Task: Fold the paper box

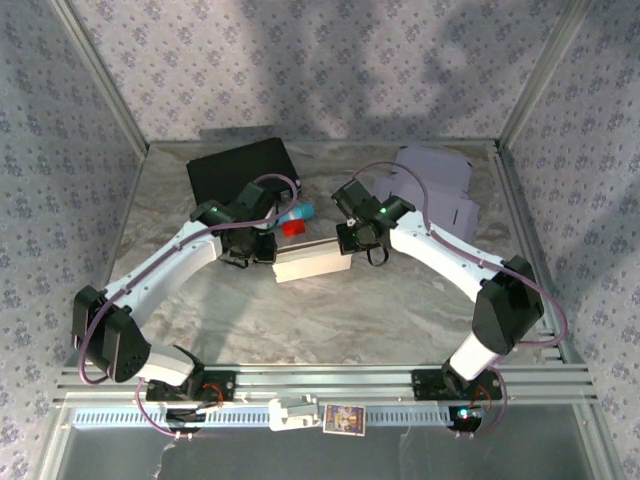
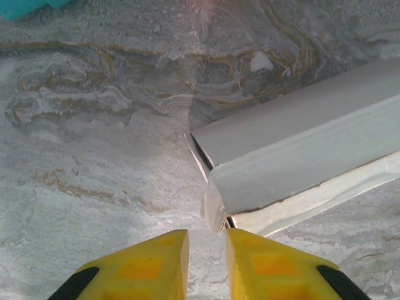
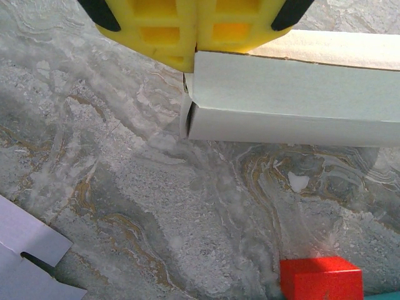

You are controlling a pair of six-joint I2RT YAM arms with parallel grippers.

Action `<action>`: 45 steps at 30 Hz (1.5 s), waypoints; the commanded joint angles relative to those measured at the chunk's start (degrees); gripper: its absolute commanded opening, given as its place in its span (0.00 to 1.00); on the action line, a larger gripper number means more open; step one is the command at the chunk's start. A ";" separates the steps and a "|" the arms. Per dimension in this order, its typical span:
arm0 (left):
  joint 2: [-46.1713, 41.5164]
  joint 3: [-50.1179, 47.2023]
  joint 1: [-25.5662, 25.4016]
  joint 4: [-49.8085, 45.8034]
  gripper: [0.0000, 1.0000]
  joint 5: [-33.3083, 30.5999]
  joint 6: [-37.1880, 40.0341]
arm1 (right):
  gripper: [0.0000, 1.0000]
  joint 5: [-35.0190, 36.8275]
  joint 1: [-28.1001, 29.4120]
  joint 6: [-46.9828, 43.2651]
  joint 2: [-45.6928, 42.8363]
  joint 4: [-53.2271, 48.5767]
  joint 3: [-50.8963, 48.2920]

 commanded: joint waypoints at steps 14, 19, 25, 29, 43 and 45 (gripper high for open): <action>2.73 2.60 0.01 1.32 0.16 0.58 2.43 | 0.00 -1.65 0.05 0.83 1.44 -3.46 -0.40; 2.43 2.62 -0.17 1.43 0.10 0.05 2.26 | 0.00 -1.56 0.05 0.82 1.40 -3.58 -0.34; 2.58 3.49 -0.31 0.31 0.06 0.10 1.67 | 0.00 -1.49 -0.07 0.82 1.49 -3.62 -0.30; 3.51 5.80 -0.33 -2.65 0.02 0.94 -0.05 | 0.00 -0.78 0.11 0.90 1.83 -4.26 0.30; 5.27 6.52 1.80 -5.15 0.00 11.25 -8.18 | 0.00 -0.27 1.47 3.06 3.02 -4.44 1.53; 5.36 6.57 2.19 -5.29 0.00 12.40 -8.61 | 0.00 0.10 1.81 3.28 3.32 -4.53 1.71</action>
